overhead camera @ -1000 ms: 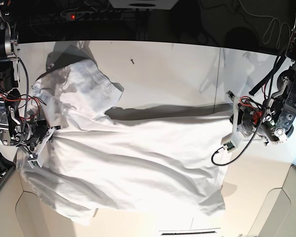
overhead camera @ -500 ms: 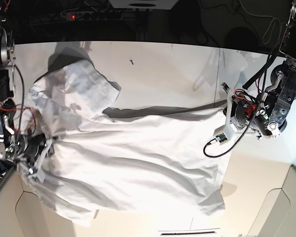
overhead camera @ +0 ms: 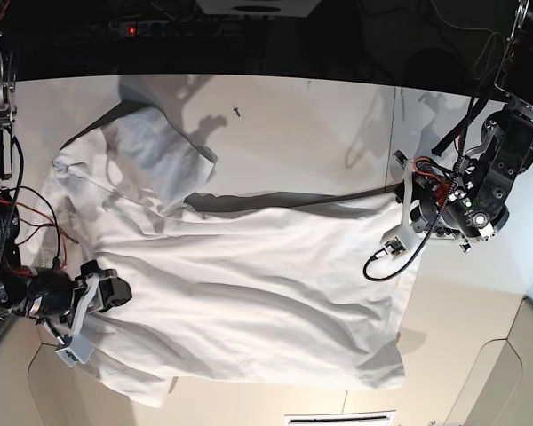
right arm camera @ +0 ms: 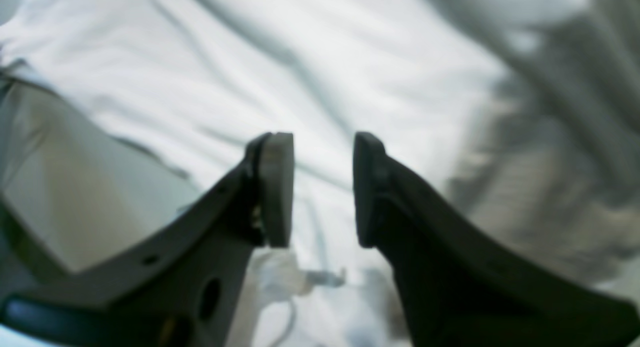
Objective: Layout the t-shirt on the table in an organized manner, then fold the t-shirt properly
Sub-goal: 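Release the shirt with the right gripper and regrasp near the collar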
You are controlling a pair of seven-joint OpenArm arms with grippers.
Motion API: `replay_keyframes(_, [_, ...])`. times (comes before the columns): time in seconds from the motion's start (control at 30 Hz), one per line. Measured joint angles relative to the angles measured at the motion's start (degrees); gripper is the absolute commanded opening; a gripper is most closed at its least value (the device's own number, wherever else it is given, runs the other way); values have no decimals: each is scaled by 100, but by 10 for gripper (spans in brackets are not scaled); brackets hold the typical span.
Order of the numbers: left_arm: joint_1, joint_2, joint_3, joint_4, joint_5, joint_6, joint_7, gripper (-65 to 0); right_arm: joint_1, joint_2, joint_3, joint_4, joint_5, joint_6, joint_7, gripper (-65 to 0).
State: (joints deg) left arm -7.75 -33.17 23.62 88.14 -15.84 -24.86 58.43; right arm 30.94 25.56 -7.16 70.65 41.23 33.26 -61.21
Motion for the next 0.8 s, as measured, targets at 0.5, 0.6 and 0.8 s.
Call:
replay_keyframes(0.5, [496,-146,0,260,181,240,11,-394,-2455,0,-11,2096,205,0,-81,-448])
replay_keyframes(0.6, [485,-223,0,461,188,260,9,-394,-2793,-52,-11,2090,146,-2,-44,-448])
replay_keyframes(0.8, [474,-238,0,737,170,256,-42,-395,-3097,-240,-11,2092,-39,-4,72,-448])
